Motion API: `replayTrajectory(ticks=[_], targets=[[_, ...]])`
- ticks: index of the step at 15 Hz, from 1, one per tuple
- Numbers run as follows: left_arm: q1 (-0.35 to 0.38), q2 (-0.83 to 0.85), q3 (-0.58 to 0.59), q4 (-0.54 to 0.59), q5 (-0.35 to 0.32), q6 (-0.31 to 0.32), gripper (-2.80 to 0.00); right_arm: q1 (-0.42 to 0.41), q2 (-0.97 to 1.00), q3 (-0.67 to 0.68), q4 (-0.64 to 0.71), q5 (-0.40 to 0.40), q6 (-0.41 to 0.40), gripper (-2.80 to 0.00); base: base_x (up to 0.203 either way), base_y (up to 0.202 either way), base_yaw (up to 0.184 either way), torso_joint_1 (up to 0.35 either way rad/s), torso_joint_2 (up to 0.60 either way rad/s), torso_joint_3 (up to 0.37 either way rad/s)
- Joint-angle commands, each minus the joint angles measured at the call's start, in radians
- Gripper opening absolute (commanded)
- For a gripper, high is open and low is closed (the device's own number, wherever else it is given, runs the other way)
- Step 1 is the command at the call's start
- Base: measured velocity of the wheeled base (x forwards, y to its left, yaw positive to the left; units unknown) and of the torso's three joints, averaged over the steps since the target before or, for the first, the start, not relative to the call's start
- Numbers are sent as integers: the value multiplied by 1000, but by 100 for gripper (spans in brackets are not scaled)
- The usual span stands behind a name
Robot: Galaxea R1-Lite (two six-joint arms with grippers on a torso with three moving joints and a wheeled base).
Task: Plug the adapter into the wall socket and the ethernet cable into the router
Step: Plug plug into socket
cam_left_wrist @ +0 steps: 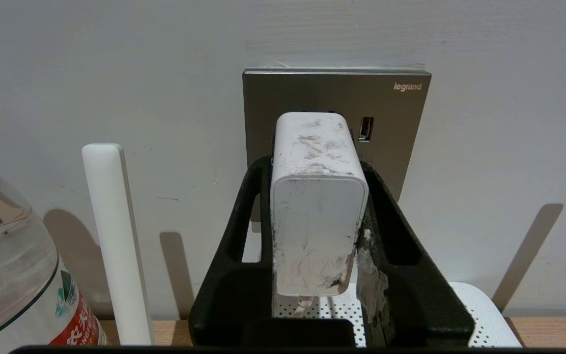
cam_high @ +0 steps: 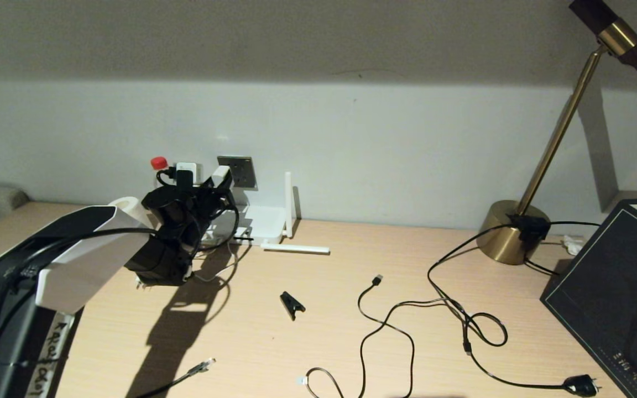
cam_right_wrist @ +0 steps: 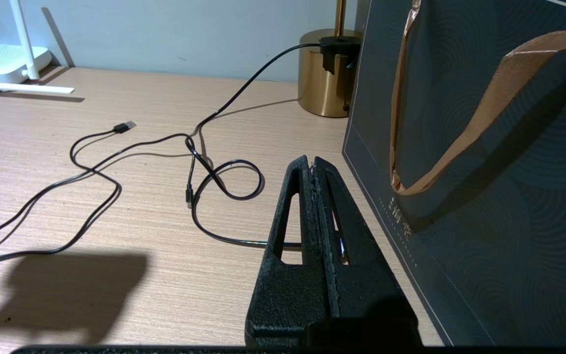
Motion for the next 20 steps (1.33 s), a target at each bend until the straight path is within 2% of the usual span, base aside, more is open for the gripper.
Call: replayTrajectory(ticks=[1, 20], targets=[[-2, 2, -3, -8, 0, 0, -280, 0, 0, 35, -1, 1, 0, -280, 0, 0, 0, 0, 0, 0], [-5, 5, -9, -8, 0, 0, -280, 0, 0, 35, -1, 1, 0, -280, 0, 0, 0, 0, 0, 0]])
